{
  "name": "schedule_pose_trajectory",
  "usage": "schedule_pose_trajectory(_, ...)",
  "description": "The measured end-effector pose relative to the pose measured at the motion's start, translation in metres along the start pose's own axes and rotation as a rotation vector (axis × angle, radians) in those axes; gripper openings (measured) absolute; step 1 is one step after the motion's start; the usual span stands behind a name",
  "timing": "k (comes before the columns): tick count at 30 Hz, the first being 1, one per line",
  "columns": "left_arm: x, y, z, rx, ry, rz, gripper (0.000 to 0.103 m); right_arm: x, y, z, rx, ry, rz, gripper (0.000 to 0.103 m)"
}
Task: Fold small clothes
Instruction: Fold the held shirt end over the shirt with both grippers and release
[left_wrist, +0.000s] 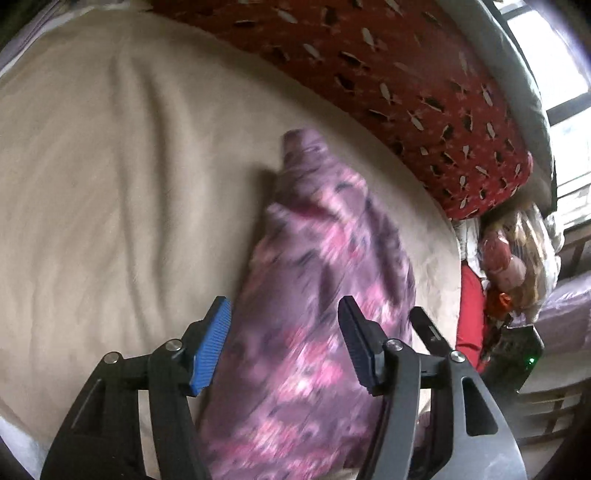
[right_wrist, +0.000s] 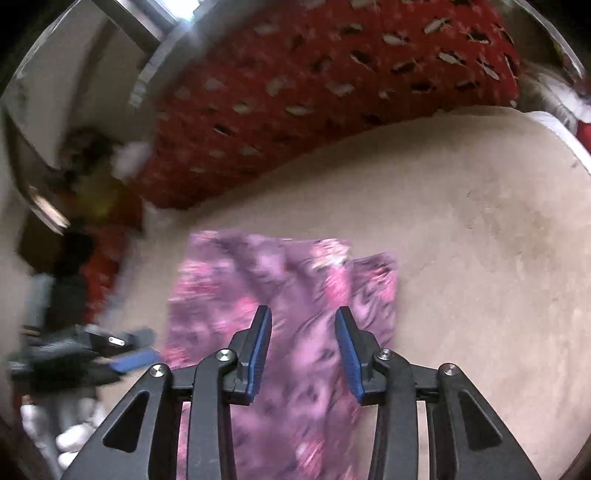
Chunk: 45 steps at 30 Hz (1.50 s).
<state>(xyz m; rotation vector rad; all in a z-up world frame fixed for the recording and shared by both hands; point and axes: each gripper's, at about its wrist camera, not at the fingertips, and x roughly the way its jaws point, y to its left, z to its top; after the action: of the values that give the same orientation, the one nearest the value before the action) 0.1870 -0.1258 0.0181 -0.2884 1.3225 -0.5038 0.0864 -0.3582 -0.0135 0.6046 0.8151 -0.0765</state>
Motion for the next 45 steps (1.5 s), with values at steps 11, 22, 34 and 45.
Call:
schedule_pose_trajectory(11,0.065,-0.011,0.035,0.066,0.041,0.155,0.069,0.041,-0.018,0.001,-0.154,0.049,-0.071,0.008)
schedule_pose_trajectory(22,0.012,0.026,-0.042,0.089,-0.024,0.14,0.071,-0.014,-0.005,-0.035,-0.234,0.055,0.091,0.017)
schedule_pose_trajectory(34,0.003,0.046,-0.11,0.112,-0.001,0.213,0.088,-0.032,0.008,-0.092,-0.425,0.147,-0.045,0.032)
schedule_pose_trajectory(45,0.005,0.048,-0.124,0.155,-0.044,0.22,0.097,-0.029,-0.002,-0.114,-0.323,0.109,-0.076,0.038)
